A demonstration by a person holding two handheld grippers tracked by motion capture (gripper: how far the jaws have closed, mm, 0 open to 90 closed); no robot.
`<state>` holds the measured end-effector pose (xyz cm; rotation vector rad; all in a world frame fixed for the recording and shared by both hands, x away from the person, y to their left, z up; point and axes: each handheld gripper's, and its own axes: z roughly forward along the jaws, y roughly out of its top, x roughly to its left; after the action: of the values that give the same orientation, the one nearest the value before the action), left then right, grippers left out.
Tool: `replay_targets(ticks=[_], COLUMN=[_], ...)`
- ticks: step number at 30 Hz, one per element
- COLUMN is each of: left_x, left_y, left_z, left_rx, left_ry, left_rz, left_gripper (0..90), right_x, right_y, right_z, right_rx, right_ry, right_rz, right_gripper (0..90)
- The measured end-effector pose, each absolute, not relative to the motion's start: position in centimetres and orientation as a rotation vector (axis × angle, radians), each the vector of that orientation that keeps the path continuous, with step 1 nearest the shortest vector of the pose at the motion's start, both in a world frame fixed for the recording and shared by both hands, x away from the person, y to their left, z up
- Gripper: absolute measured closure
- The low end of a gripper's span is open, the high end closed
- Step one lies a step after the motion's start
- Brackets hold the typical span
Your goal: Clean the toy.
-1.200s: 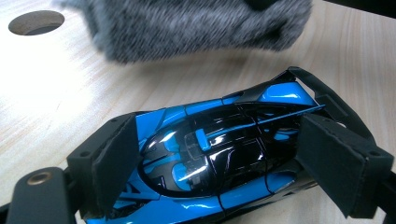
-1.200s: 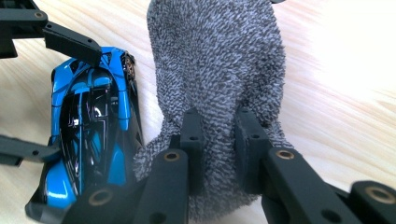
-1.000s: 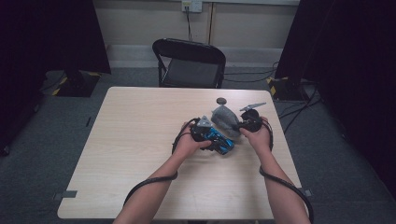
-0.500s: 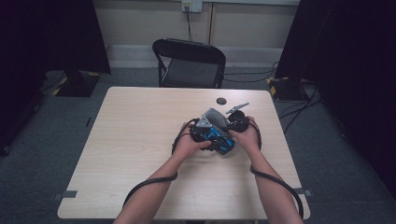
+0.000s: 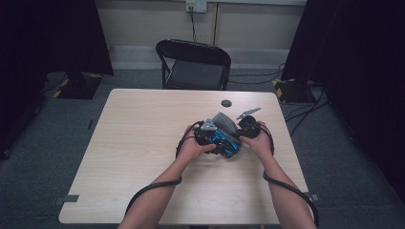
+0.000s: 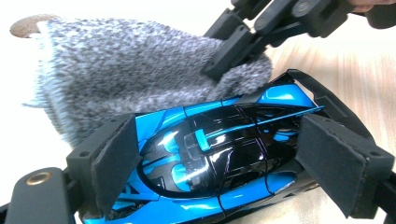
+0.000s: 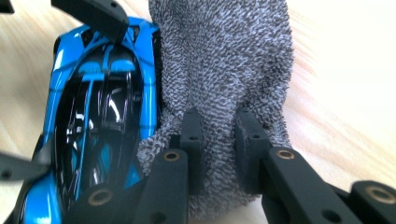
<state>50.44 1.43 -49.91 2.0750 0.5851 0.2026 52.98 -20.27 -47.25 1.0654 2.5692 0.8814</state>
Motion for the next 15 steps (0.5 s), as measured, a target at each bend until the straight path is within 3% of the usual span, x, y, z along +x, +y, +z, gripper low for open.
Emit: replay_targets(ticks=[15], left_x=[50.4], left_y=[1.4], left_z=[-49.9], left_rx=[2.071], left_ry=[0.587], left_rz=[0.204], left_gripper=[13.1], right_x=[51.2], right_y=[-22.7], right_z=[-47.4], right_rx=[1.087], right_ry=[2.564], right_rz=[0.914], right_gripper=[76.2])
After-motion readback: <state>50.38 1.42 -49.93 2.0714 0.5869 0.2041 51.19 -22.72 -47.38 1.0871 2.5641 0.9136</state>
